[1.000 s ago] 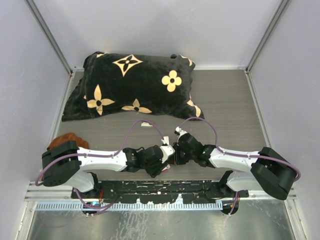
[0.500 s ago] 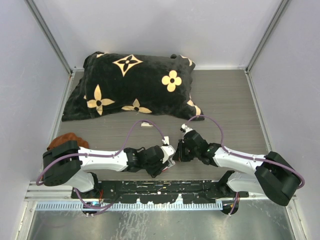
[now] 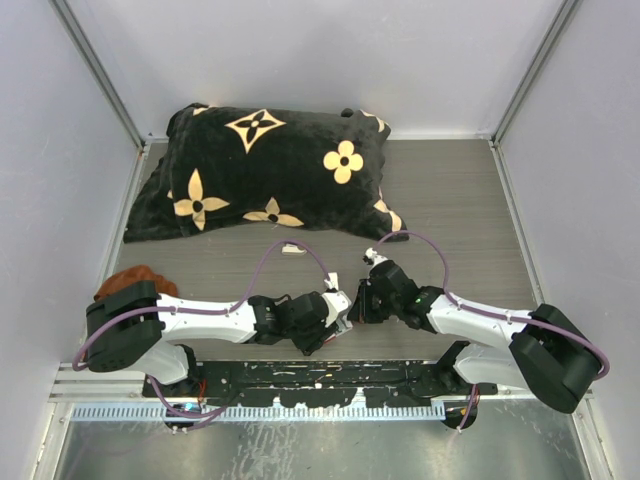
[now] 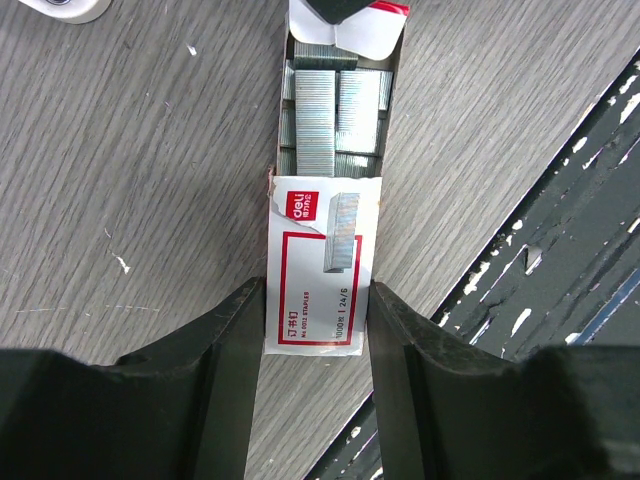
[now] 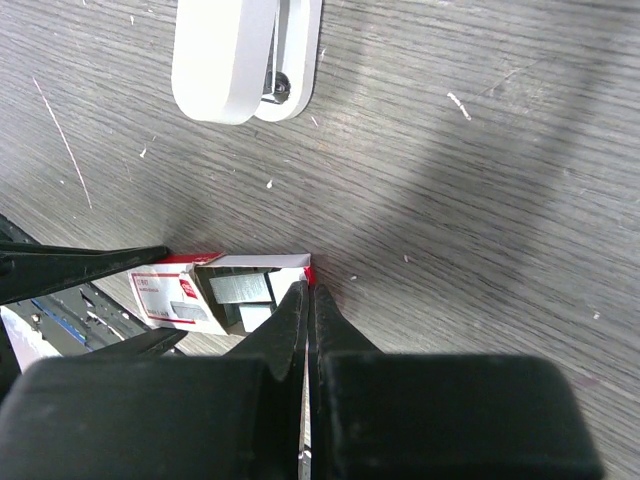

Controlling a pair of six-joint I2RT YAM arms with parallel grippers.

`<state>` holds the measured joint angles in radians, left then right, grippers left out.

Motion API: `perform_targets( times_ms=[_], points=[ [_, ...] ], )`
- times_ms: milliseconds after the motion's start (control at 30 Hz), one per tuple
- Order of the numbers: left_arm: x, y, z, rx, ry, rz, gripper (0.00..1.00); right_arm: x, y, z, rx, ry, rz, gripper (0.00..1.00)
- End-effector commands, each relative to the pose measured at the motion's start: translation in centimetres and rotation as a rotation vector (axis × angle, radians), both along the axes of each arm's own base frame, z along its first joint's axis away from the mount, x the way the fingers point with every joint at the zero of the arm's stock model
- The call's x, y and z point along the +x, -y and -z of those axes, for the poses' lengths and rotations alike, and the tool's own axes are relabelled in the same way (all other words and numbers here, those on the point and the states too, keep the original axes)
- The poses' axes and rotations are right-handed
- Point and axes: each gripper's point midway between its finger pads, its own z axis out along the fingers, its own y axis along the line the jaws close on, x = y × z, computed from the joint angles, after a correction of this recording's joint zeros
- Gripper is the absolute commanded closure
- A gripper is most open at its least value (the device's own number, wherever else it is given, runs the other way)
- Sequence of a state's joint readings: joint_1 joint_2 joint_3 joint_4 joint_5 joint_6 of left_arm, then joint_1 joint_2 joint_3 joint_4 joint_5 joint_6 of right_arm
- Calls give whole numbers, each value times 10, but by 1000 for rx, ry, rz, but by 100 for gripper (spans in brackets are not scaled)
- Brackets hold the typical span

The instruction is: Load the staples into the stapler

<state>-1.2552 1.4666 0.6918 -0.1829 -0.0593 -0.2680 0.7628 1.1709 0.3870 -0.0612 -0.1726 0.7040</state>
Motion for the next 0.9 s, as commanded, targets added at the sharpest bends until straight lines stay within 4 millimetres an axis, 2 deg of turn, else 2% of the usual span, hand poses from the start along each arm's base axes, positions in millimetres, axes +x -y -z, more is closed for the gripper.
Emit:
perform_targets(
  times_ms=[0,467,867],
  points=[
    [-11,-17,16,90,-42,19,54,6,5,-4,-4,44,7,99],
    [-11,-18,15,94,-31,12,53,8,15,-4,-16,50,29,99],
    [-11,-18,16,94,-31,11,58,8,22,-4,-27,58,45,99]
  ],
)
